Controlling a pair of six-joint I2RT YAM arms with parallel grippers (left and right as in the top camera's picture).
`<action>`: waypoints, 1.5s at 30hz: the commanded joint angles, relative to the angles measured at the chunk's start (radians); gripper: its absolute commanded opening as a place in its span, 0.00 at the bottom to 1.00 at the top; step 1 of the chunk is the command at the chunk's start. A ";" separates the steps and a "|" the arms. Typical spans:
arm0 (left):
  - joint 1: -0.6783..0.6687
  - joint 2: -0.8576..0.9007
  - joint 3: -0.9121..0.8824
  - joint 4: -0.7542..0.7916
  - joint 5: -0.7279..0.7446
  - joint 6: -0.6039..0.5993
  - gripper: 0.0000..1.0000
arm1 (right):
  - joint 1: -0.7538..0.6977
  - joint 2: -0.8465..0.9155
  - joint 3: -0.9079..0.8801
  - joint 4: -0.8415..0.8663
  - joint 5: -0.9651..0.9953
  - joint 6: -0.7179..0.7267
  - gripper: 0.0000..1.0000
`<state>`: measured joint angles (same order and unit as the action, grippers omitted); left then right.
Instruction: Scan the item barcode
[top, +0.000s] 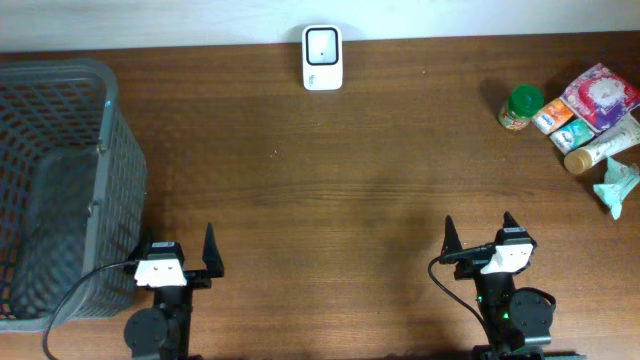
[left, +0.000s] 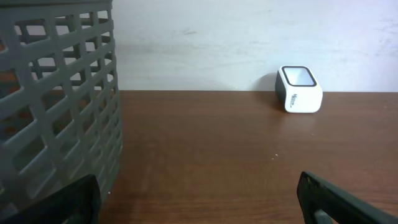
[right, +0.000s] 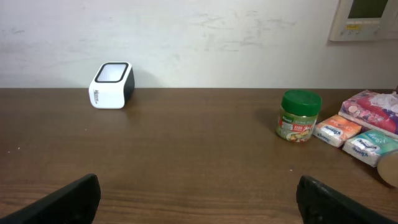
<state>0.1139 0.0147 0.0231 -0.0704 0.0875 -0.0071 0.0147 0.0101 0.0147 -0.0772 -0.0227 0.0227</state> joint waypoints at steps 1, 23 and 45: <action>-0.052 -0.010 -0.014 -0.012 -0.079 -0.013 0.99 | 0.005 -0.007 -0.009 -0.001 0.005 0.005 0.99; -0.092 -0.010 -0.014 -0.012 -0.109 -0.045 0.99 | 0.005 -0.007 -0.009 -0.001 0.005 0.005 0.99; -0.092 -0.010 -0.014 -0.012 -0.109 -0.045 0.99 | 0.005 -0.007 -0.009 -0.001 0.005 0.005 0.99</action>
<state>0.0242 0.0147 0.0231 -0.0795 -0.0048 -0.0269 0.0147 0.0101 0.0147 -0.0769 -0.0231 0.0219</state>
